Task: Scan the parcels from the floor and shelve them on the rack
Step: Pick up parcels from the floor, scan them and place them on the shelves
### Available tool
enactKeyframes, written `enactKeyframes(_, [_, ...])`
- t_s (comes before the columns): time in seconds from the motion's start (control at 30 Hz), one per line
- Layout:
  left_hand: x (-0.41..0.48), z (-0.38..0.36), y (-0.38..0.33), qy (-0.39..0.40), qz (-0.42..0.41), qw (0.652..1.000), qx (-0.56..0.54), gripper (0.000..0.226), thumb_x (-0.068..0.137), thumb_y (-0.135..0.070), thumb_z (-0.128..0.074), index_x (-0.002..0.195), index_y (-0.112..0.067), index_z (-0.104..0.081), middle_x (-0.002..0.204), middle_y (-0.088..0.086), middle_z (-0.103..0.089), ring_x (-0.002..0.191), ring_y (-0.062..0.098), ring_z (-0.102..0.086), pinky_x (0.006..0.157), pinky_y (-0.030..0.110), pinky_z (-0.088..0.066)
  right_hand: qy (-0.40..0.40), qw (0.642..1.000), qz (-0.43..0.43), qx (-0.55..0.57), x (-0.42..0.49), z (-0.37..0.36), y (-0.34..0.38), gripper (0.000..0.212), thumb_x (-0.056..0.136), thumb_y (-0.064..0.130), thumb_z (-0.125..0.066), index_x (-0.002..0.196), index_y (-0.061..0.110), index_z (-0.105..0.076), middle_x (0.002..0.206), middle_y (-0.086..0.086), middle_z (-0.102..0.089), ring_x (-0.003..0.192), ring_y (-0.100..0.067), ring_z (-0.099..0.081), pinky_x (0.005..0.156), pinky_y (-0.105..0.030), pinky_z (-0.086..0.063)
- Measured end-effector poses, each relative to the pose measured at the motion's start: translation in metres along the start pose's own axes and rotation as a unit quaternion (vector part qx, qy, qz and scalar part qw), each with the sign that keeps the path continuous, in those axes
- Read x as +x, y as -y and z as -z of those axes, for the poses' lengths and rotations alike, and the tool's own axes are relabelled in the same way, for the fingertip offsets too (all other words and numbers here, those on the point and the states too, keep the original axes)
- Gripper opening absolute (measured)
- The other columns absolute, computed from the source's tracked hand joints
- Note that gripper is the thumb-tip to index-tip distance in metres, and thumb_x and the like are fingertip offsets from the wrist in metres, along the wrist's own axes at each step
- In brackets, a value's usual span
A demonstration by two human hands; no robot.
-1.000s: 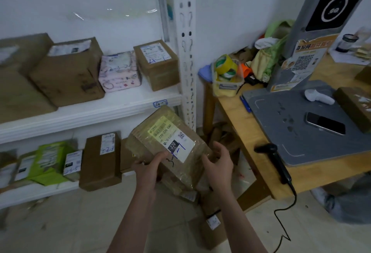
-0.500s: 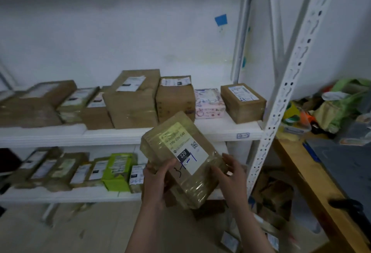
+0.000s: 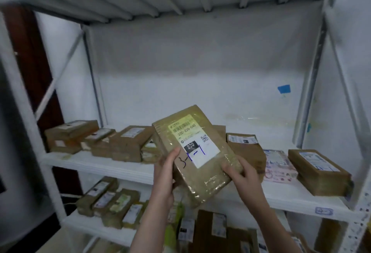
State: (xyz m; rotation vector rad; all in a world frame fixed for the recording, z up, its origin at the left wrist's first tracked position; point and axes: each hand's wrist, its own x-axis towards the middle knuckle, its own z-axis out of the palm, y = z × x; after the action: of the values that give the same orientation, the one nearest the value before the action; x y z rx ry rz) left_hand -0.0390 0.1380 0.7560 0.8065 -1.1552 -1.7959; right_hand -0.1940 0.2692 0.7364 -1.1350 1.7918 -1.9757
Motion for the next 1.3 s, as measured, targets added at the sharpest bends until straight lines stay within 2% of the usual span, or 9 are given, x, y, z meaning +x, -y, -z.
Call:
enactKeyframes(0.17, [0.013, 0.007, -0.077, 0.019, -0.075, 0.997, 0.030, 0.064, 0.073, -0.064, -0.071, 0.122, -0.024, -0.066, 0.101, -0.001, -0.077, 0.085, 0.019, -0.071, 0.063, 0.028, -0.049, 0.046, 0.994, 0.102, -0.017, 0.030, -0.033, 0.068, 0.024, 0.087, 0.019, -0.074, 0.108, 0.029, -0.068, 0.096, 0.018, -0.075, 0.091, -0.001, -0.069, 0.077, -0.017, -0.051])
enactKeyframes(0.27, [0.011, 0.007, -0.124, 0.033, -0.114, 0.992, 0.050, 0.075, 0.062, -0.070, -0.073, 0.123, -0.026, -0.066, 0.104, 0.000, -0.077, 0.087, 0.019, -0.074, 0.061, 0.027, -0.054, 0.074, 0.982, 0.169, -0.037, 0.046, -0.046, 0.109, 0.036, 0.083, 0.036, -0.074, 0.117, 0.030, -0.065, 0.100, 0.023, -0.072, 0.094, 0.003, -0.067, 0.079, -0.016, -0.050])
enactKeyframes(0.33, [0.006, 0.007, -0.156, 0.027, -0.158, 0.985, 0.064, 0.050, 0.080, -0.061, -0.065, 0.116, -0.026, -0.070, 0.103, 0.002, -0.078, 0.082, 0.017, -0.074, 0.057, 0.023, -0.053, 0.096, 0.971, 0.210, -0.057, 0.057, -0.054, 0.136, 0.053, 0.074, 0.051, -0.074, 0.122, 0.034, -0.061, 0.103, 0.025, -0.071, 0.097, 0.005, -0.066, 0.082, -0.018, -0.052])
enactKeyframes(0.4, [0.003, 0.008, -0.188, 0.027, -0.198, 0.977, 0.069, 0.042, 0.088, -0.056, -0.058, 0.110, -0.024, -0.073, 0.103, 0.005, -0.078, 0.086, 0.022, -0.075, 0.069, 0.027, -0.056, 0.128, 0.954, 0.256, -0.089, 0.069, -0.059, 0.161, 0.073, 0.065, 0.060, -0.081, 0.129, 0.040, -0.053, 0.109, 0.025, -0.069, 0.101, 0.008, -0.063, 0.086, -0.014, -0.052])
enactKeyframes(0.5, [-0.002, 0.010, -0.234, 0.014, -0.241, 0.969, 0.060, 0.064, 0.069, -0.064, -0.064, 0.116, -0.021, -0.073, 0.111, 0.011, -0.076, 0.102, 0.034, -0.072, 0.097, 0.047, -0.053, 0.166, 0.914, 0.332, -0.166, 0.088, -0.067, 0.196, 0.097, 0.052, 0.066, -0.085, 0.136, 0.043, -0.043, 0.120, 0.027, -0.061, 0.109, 0.009, -0.057, 0.090, -0.009, -0.045])
enactKeyframes(0.67, [-0.001, 0.014, -0.307, -0.037, -0.301, 0.952, 0.039, 0.095, 0.045, -0.077, -0.080, 0.122, -0.022, -0.071, 0.137, 0.013, -0.059, 0.106, 0.031, -0.072, 0.095, 0.057, -0.055, 0.145, 0.865, 0.435, -0.203, 0.125, -0.092, 0.244, 0.088, 0.067, 0.046, -0.086, 0.142, 0.033, -0.043, 0.128, 0.020, -0.059, 0.115, -0.005, -0.057, 0.092, -0.016, -0.045])
enactKeyframes(0.87, [-0.019, 0.007, -0.371, -0.046, -0.379, 0.921, 0.075, 0.042, 0.090, -0.053, -0.052, 0.102, -0.020, -0.074, 0.099, 0.005, -0.078, 0.091, 0.026, -0.074, 0.096, 0.043, -0.052, 0.085, 0.836, 0.514, -0.176, 0.154, -0.121, 0.293, 0.088, 0.062, 0.067, -0.067, 0.140, 0.031, -0.046, 0.127, 0.012, -0.064, 0.115, -0.016, -0.062, 0.091, -0.040, -0.053])
enactKeyframes(1.07, [-0.002, 0.013, -0.420, -0.013, -0.398, 0.913, 0.086, 0.050, 0.102, -0.053, -0.038, 0.116, -0.015, -0.067, 0.090, 0.005, -0.078, 0.079, 0.020, -0.074, 0.070, 0.032, -0.055, 0.048, 0.822, 0.538, -0.179, 0.179, -0.160, 0.335, 0.090, 0.062, 0.068, -0.065, 0.139, 0.024, -0.047, 0.124, 0.005, -0.066, 0.113, -0.021, -0.062, 0.091, -0.040, -0.052])
enactKeyframes(1.3, [0.047, 0.054, -0.486, 0.008, -0.409, 0.910, 0.072, 0.049, 0.095, -0.061, -0.045, 0.102, -0.022, -0.074, 0.095, 0.003, -0.078, 0.089, 0.022, -0.072, 0.085, 0.034, -0.052, -0.004, 0.813, 0.538, -0.222, 0.215, -0.235, 0.382, 0.081, 0.072, 0.052, -0.080, 0.139, 0.022, -0.046, 0.126, 0.001, -0.065, 0.115, -0.026, -0.060, 0.089, -0.040, -0.052])
